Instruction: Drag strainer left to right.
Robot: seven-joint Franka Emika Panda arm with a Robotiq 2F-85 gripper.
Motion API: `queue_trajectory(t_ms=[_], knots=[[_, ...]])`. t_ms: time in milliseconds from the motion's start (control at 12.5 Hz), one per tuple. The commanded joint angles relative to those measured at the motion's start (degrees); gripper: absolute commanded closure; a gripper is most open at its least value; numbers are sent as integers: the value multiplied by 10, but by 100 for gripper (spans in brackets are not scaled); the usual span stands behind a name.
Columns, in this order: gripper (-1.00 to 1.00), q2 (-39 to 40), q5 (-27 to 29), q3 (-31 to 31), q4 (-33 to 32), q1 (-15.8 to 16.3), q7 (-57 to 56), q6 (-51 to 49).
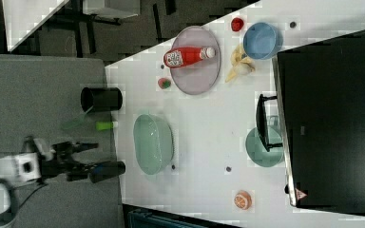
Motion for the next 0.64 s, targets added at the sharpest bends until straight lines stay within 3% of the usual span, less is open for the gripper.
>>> queue_trajectory(t_ms=[80,640], knots=[[-100,39,-10,60,5,-4,169,55],[-100,250,-14,82,5,-1,463,217]])
